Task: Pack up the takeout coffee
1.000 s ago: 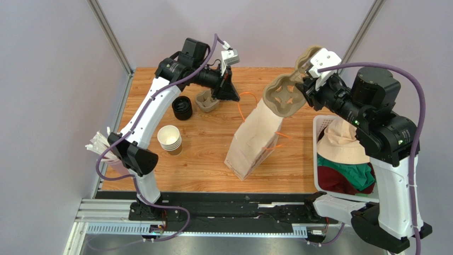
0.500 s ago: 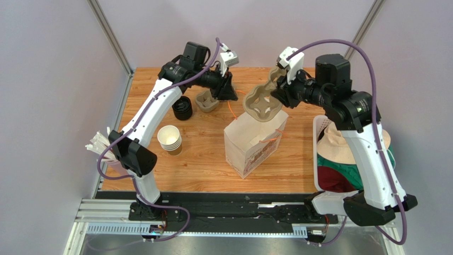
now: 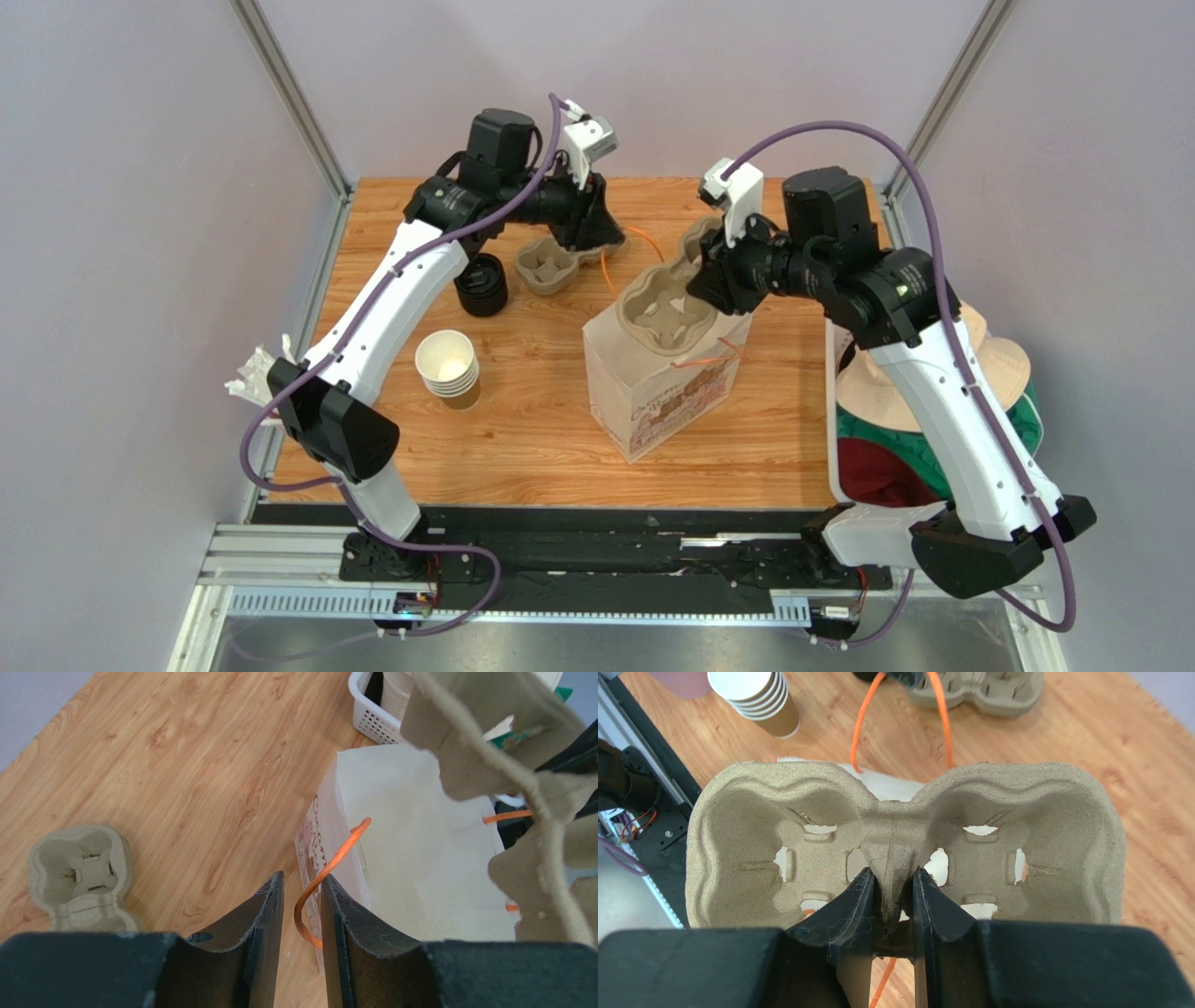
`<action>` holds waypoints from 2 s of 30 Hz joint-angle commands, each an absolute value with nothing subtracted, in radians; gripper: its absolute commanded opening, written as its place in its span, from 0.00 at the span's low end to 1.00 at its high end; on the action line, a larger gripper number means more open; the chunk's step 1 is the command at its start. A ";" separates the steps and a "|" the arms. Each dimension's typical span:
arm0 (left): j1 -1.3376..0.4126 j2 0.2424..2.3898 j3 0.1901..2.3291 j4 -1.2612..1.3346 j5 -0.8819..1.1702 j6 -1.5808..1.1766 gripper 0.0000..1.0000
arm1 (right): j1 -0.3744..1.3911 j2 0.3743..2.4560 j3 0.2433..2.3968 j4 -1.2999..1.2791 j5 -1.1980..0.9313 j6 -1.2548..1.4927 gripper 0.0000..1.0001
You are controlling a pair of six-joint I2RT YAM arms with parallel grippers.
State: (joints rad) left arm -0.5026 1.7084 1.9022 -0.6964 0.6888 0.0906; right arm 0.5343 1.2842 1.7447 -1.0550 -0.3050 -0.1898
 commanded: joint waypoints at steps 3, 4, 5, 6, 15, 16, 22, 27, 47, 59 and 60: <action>-0.505 1.657 1.882 -0.626 0.670 0.048 0.35 | 0.558 1.270 1.658 -1.000 -0.267 -0.132 0.25; -0.505 1.658 1.882 -0.624 0.670 0.045 0.35 | 0.560 1.278 1.655 -0.991 -0.262 -0.127 0.25; -0.505 1.661 1.882 -0.621 0.672 0.043 0.35 | 0.560 1.284 1.655 -0.989 -0.259 -0.123 0.25; -0.505 1.661 1.882 -0.620 0.673 0.038 0.35 | 0.563 1.292 1.657 -0.989 -0.259 -0.114 0.25; -0.505 1.649 1.858 -0.594 0.649 0.020 0.35 | 0.586 1.295 1.591 -0.962 -0.218 -0.080 0.25; -0.505 1.651 1.856 -0.589 0.641 0.014 0.35 | 0.587 1.295 1.586 -0.962 -0.218 -0.080 0.25; -0.505 1.661 1.852 -0.578 0.597 0.006 0.33 | 0.614 1.269 1.615 -0.968 -0.215 -0.080 0.25; -0.505 1.666 1.852 -0.571 0.575 -0.018 0.32 | 0.615 1.269 1.580 -0.956 -0.206 -0.075 0.24; -0.518 1.654 1.830 -0.552 0.549 -0.057 0.27 | 0.643 1.287 1.465 -0.851 -0.046 -0.026 0.24; -0.532 1.654 1.824 -0.551 0.537 -0.055 0.26 | 0.732 1.304 1.485 -0.827 0.123 -0.071 0.21; -0.532 1.655 1.822 -0.551 0.537 -0.054 0.26 | 0.735 1.305 1.502 -0.833 0.124 -0.072 0.21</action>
